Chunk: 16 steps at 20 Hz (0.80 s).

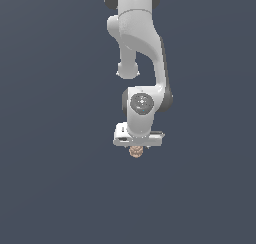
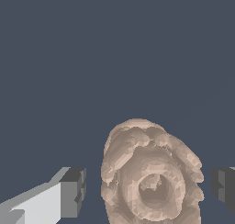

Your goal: Pick up the object and move it to a goal position.

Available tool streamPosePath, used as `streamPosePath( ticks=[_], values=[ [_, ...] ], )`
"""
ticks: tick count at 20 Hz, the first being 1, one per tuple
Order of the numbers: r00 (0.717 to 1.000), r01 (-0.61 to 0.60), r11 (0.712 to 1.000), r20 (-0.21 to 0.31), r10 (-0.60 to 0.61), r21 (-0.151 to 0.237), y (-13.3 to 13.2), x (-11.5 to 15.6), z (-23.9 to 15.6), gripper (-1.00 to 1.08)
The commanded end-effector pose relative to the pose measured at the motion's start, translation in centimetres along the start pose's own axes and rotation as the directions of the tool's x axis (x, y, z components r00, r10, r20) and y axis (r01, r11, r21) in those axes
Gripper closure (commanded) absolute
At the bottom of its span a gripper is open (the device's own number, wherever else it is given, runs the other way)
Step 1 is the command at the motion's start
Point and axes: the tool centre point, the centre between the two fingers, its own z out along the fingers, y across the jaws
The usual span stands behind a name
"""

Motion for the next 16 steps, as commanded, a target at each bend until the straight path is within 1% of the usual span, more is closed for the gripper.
streamPosePath(
  ticks=[1, 6, 7, 16],
  values=[
    [1.000, 0.000, 1.000, -0.001, 0.000, 0.000, 0.01, 0.01, 0.98, -0.92],
    [1.000, 0.000, 1.000, -0.001, 0.000, 0.000, -0.01, 0.15, 1.46, -0.92],
    [1.000, 0.000, 1.000, -0.001, 0.000, 0.000, -0.01, 0.15, 1.46, 1.08],
    [1.000, 0.000, 1.000, -0.001, 0.000, 0.000, -0.01, 0.15, 1.46, 1.08]
  ],
)
